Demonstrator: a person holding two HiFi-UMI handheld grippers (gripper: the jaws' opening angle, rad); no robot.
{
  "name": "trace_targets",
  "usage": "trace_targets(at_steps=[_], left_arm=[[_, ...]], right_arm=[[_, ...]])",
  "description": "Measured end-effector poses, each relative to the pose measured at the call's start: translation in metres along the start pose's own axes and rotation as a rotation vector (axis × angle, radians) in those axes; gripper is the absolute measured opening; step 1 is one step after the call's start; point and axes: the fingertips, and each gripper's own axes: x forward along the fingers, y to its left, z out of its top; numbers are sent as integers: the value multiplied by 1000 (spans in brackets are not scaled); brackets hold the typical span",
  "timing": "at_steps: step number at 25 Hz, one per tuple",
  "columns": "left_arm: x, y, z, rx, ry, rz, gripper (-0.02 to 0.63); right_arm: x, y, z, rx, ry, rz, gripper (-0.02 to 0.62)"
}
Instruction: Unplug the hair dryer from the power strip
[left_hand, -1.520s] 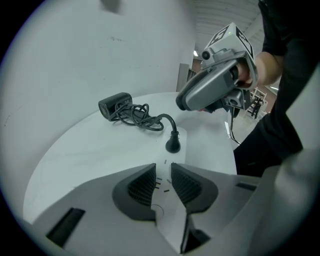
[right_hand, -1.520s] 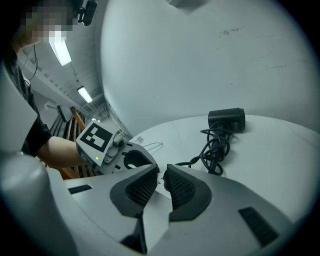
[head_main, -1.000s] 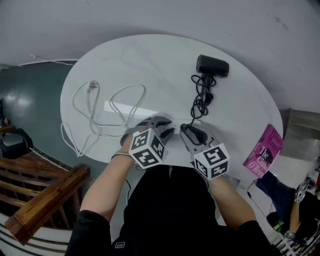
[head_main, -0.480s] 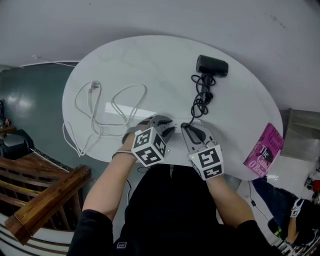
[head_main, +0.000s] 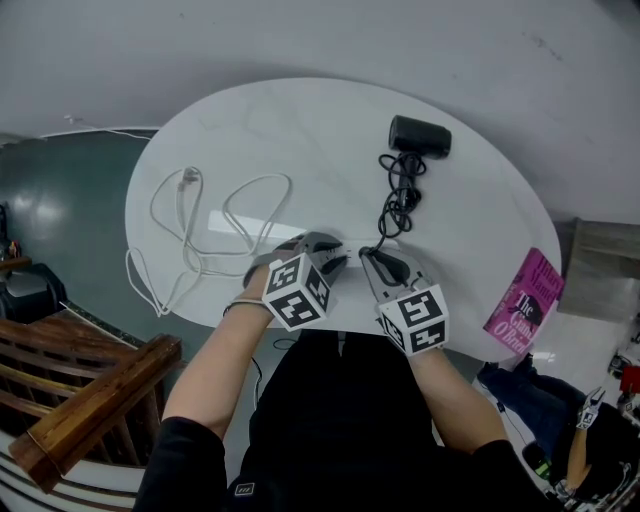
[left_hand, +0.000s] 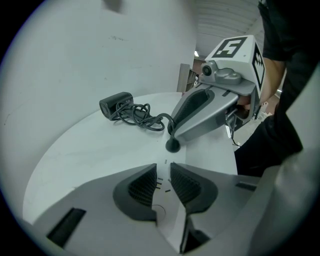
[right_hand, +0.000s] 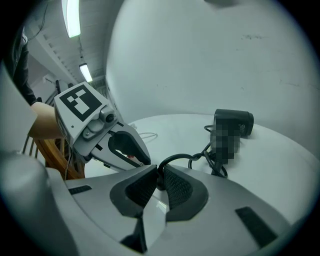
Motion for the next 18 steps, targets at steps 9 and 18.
trace_targets(at_steps=[9,18], left_arm=[[0,4,0,-9,-12,7,92],[0,0,-1,-7,-19,26,94]], right_arm=[[5,-4,4,27,22,7,61],[1,-2,1,35,30,14,61]])
